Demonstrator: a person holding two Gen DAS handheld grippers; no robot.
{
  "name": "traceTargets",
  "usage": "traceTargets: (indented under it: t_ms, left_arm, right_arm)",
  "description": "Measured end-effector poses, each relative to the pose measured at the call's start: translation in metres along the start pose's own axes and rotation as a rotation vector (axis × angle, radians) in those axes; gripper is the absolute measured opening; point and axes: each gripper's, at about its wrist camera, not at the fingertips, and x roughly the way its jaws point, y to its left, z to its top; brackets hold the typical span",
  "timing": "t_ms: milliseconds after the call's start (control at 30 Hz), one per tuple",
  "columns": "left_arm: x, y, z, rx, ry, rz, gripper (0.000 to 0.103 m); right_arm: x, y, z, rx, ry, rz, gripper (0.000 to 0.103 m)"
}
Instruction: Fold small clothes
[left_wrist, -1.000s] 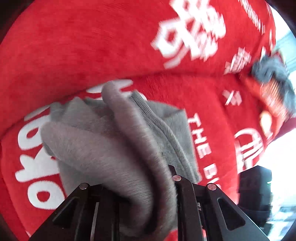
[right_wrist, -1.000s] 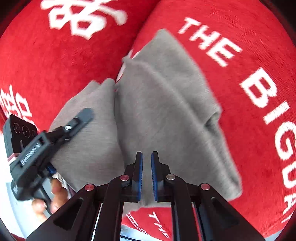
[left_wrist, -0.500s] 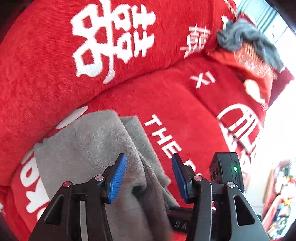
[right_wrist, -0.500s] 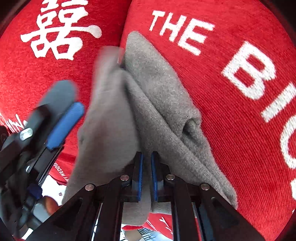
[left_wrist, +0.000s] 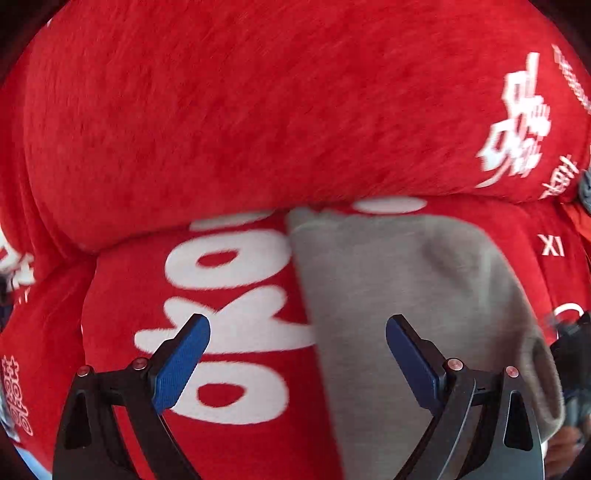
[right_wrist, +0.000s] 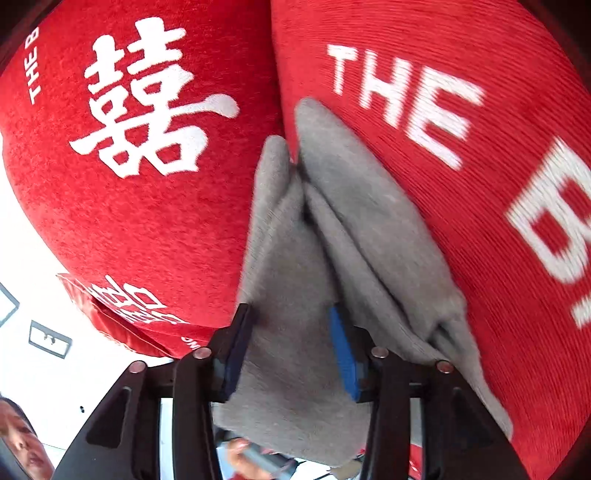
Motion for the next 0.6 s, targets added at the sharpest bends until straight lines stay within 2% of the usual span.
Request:
traceTargets:
  t_ms: [33, 100, 233, 267, 300, 333, 367, 400, 433, 500, 600]
  left_arm:
    - [0.003, 0.003, -0.001, -0.009, 0.009, 0.002, 0.097]
    - [0.011, 0.004, -0.004, -0.019, 0.026, -0.006, 0.097]
    - [0.025, -0.003, -0.011, -0.001, 0.040, 0.015, 0.097]
    - [0.027, -0.005, -0.012, 0.008, 0.038, 0.028, 0.097]
    - [0.028, -0.007, -0.013, 0.019, 0.038, 0.034, 0.097]
    - [0.030, -0.008, -0.013, 0.024, 0.038, 0.037, 0.097]
    - [0.029, -0.009, -0.014, 0.026, 0.036, 0.039, 0.097]
    - [0.028, -0.009, -0.013, 0.024, 0.035, 0.037, 0.097]
    - [0.025, -0.009, -0.012, 0.021, 0.034, 0.026, 0.097]
    - [0.019, -0.010, -0.010, 0.023, 0.020, 0.004, 0.097]
    - [0.016, -0.018, -0.009, 0.078, 0.014, -0.008, 0.097]
  right_arm:
    - [-0.005, -0.001, -0.001, 0.012, -0.009, 0.018, 0.066]
    - [-0.013, -0.001, 0.001, 0.021, -0.019, -0.006, 0.066]
    - [0.010, 0.022, 0.013, -0.096, 0.057, -0.171, 0.066]
    - [0.021, 0.035, 0.014, -0.164, 0.086, -0.248, 0.062]
    - [0.030, 0.045, 0.013, -0.227, 0.106, -0.312, 0.050]
    - [0.039, 0.056, 0.011, -0.304, 0.123, -0.394, 0.022]
    - [0.051, 0.068, 0.008, -0.399, 0.135, -0.512, 0.015]
    - [0.061, 0.083, 0.001, -0.495, 0.138, -0.596, 0.015]
    - [0.065, 0.094, -0.006, -0.564, 0.136, -0.622, 0.014]
    - [0.061, 0.122, -0.025, -0.677, 0.117, -0.584, 0.014]
    - [0.040, 0.127, -0.033, -0.690, 0.048, -0.560, 0.014]
